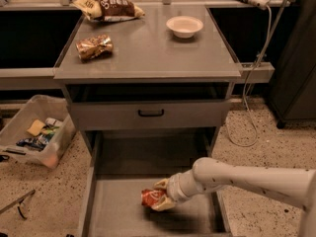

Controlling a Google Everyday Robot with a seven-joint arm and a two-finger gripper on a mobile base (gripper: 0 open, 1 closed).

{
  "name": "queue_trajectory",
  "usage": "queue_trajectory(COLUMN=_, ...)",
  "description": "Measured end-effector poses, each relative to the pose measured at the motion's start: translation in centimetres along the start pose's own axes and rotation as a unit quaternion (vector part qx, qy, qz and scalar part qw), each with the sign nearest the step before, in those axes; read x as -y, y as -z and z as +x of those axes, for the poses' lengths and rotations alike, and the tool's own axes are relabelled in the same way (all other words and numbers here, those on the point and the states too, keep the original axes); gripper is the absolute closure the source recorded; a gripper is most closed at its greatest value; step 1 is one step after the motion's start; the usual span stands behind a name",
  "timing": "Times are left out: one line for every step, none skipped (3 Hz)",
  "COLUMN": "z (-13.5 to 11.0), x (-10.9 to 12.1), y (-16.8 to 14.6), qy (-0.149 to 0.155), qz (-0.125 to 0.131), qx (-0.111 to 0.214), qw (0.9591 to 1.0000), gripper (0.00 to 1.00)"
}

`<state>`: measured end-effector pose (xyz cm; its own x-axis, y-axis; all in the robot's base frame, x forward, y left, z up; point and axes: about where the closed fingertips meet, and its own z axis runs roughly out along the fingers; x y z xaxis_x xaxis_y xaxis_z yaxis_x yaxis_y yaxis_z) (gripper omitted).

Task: Pick coke can from middle drawer and place on counter

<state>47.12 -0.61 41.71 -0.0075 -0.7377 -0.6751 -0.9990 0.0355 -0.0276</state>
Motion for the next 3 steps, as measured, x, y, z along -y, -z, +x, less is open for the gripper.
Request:
queue_trajectory(z=-4.5, x=-0.5, y=7.4, qy=0.026, qz=0.025, qx=0.02, qw=0.9991, gripper=1.0)
queue_trajectory(z=-13.3, x=-2.1, y=18.4, qy=0.095, qz=0.051, qx=0.049, qw=0.9929, gripper=1.0)
queue_trajectory(z=-13.3, x=-2.1, y=18.4, qy=0.095, qz=0.051, qx=0.049, qw=0.9929, gripper=1.0)
